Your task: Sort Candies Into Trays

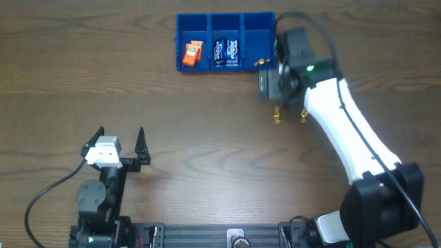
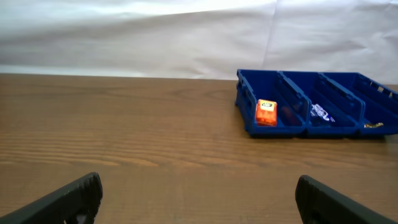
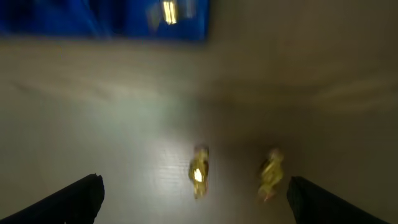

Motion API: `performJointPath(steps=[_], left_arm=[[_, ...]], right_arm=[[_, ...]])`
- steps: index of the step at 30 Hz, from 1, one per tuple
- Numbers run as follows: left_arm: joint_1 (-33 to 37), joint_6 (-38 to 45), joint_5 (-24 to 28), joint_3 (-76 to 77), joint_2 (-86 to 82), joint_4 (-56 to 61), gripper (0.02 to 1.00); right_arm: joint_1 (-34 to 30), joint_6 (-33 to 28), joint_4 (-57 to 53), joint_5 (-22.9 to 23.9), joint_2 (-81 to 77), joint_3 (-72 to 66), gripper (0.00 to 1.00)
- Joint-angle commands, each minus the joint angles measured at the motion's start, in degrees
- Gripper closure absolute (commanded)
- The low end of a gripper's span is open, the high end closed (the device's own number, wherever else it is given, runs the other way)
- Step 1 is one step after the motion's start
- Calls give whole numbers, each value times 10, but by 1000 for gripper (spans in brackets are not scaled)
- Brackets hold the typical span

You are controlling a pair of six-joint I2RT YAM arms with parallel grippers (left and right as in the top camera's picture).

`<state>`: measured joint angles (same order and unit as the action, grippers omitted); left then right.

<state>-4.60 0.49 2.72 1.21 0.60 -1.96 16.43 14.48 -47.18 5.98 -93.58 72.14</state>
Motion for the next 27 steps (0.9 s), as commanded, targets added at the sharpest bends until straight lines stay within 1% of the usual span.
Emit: performJointPath(steps=[1, 5, 12, 19, 27], left_arm=[[2, 8, -3, -9, -3, -24, 20], [2, 8, -3, -9, -3, -24, 20], [2, 8, -3, -9, -3, -24, 20], [2, 8, -3, -9, -3, -24, 20], [2, 8, -3, -9, -3, -24, 20]], right_arm=[[1, 20, 51, -31, -9, -92, 66], [1, 22, 79, -42, -15, -132, 91], [1, 24, 115, -45, -71, -133, 102], [-2, 26, 146, -42, -87, -133, 130], [-2, 26, 150, -29, -96, -133, 165]])
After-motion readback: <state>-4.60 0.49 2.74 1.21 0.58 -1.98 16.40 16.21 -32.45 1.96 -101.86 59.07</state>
